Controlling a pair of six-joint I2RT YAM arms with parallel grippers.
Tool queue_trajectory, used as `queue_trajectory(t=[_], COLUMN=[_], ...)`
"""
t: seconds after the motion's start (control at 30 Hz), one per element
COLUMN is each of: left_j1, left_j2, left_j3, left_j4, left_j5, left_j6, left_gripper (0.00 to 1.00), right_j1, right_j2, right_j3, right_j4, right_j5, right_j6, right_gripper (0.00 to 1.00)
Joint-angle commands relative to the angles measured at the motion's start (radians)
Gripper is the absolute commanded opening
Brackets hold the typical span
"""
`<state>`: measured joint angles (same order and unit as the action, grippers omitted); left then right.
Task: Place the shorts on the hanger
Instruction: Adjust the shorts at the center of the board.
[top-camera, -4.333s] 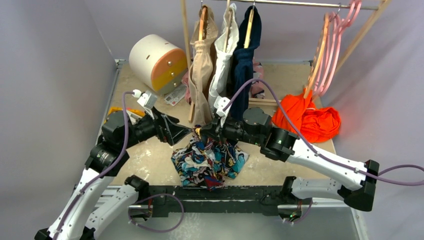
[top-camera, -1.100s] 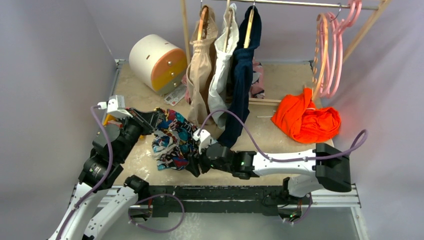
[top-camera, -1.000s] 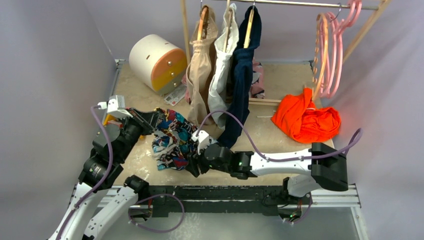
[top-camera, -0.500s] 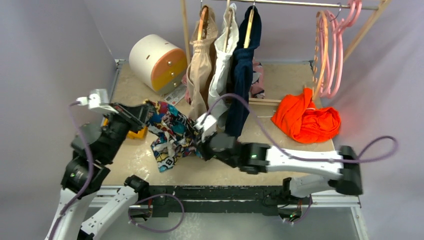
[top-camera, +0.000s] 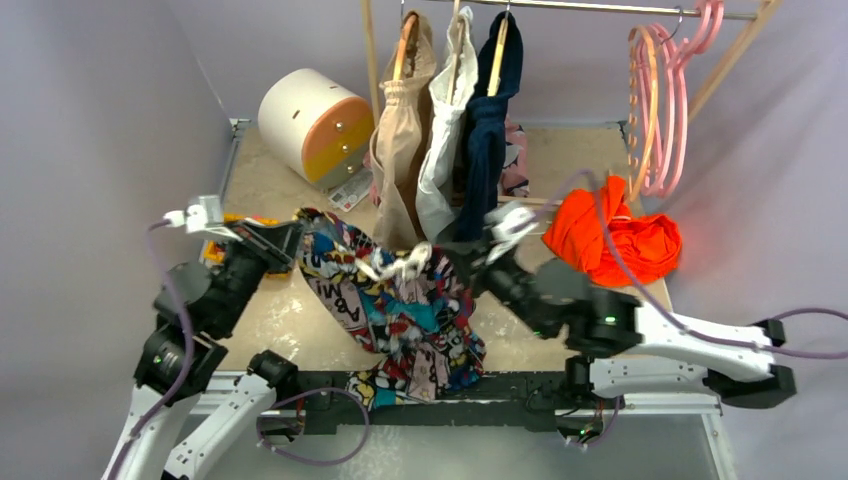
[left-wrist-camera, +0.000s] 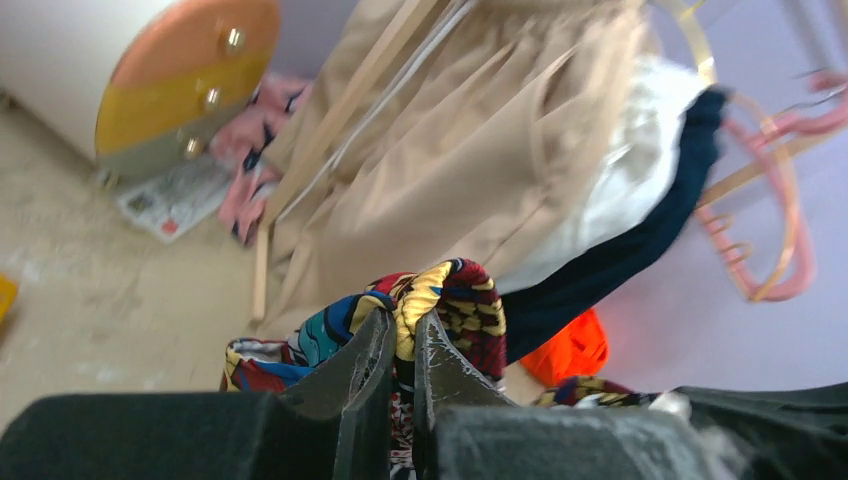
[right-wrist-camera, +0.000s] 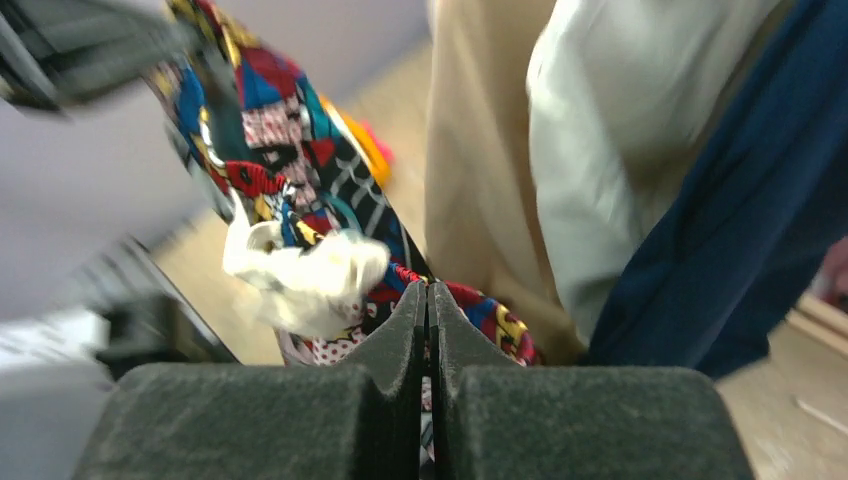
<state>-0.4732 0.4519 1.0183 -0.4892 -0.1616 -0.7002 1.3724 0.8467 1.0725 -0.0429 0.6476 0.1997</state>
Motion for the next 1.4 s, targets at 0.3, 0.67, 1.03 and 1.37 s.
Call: queue_trajectory(t=[0.3, 0.67, 1.03, 1.37], left_j1=[0.004, 0.004, 0.004, 0.003], left_j2=[0.018, 0.007, 0.011, -0.129], left_j3=[-0.102, -0.326, -0.249, -0.273], left_j4=[0.031, -0.136, -0.028, 0.045], left_j5=[0.045, 0.009, 0.058, 0.138], left_j6=[-0.075, -0.198, -0.060, 0.012], left_gripper=[0.00, 0.00, 0.00, 0.00], right_j1=[-0.003, -0.001, 0.009, 0.005], right_j2=[0.010, 0.051, 0.235, -0.010], right_j3=[-0.058, -0.319, -0.335, -0.346], right_j4=[-0.040, 0.041, 0.065, 0.091], right_j5=[-0.009, -0.464, -0.825, -0.335], right_j6=[-0.016, 0.131, 0.107, 0.198], right_gripper=[0.00, 0.00, 0.25, 0.53])
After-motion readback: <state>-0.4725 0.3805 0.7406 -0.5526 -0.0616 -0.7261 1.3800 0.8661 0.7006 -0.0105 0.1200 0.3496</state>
